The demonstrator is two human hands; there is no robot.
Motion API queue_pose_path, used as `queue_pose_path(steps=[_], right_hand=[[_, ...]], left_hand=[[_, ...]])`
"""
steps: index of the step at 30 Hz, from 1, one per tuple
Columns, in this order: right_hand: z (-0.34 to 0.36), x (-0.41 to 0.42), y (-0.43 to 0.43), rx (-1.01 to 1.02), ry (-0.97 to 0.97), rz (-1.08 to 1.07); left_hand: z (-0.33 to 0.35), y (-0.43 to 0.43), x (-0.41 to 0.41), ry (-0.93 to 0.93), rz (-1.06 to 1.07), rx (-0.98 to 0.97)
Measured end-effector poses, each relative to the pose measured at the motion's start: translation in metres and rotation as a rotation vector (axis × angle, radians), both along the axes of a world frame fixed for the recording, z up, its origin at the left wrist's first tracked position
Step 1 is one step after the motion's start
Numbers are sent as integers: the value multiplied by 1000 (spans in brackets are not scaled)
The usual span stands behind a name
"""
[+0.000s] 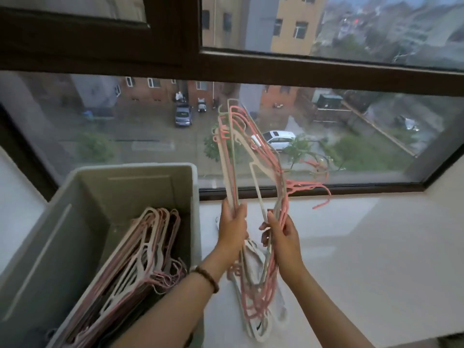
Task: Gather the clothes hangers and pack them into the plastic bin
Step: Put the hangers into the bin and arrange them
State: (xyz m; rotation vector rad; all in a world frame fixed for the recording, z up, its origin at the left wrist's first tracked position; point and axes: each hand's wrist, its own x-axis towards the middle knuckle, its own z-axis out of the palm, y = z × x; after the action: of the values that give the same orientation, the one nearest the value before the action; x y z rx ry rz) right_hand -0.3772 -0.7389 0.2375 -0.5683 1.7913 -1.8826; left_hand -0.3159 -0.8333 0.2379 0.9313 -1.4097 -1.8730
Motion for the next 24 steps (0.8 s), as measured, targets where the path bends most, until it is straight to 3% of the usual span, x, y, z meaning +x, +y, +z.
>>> queue_pose_path(steps=[6,11,14,19,24], right_hand=[[44,84,-65,-87,-169,140],[21,161,-102,-94,-407,260],[-4,195,-117,16,-519,315],[-45,233,-129,209,-650,344],[-66,245,-139,299,-733,338]], left_hand=[[28,-69,110,-66,-55,-197],[19,-119,204,-245,-25,-435],[3,-142,247,-326,-32,-511],[-46,-162,290,-407,-124,-514],[-97,-170,302,-436,-101,-346]])
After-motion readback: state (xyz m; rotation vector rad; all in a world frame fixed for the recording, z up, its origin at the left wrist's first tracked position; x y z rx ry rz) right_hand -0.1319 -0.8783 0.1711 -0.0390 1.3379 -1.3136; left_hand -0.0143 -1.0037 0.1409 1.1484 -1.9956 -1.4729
